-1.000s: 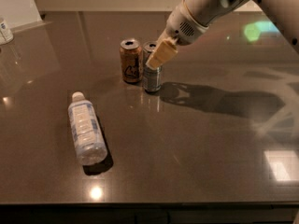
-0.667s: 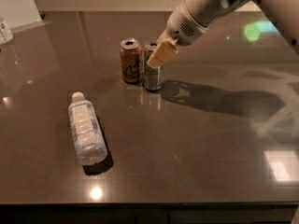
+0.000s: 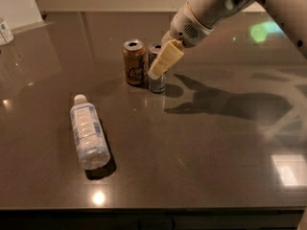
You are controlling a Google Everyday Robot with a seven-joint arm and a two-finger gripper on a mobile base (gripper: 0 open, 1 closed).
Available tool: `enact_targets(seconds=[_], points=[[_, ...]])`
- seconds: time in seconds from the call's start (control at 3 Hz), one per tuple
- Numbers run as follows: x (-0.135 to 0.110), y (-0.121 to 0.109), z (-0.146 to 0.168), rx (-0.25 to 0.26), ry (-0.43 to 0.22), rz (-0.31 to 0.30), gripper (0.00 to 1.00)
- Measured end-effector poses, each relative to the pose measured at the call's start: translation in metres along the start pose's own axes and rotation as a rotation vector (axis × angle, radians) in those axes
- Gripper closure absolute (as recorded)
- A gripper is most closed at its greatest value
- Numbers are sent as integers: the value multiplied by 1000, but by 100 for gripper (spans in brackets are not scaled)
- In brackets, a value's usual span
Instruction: Move redbull can near orange can
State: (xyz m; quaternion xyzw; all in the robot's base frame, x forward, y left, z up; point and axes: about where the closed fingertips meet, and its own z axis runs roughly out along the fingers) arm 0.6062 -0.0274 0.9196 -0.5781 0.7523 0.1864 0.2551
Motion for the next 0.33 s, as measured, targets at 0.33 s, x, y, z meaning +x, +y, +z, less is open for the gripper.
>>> enact_targets(seconds=[0.33], points=[[0,0,0,0,0,0,0]])
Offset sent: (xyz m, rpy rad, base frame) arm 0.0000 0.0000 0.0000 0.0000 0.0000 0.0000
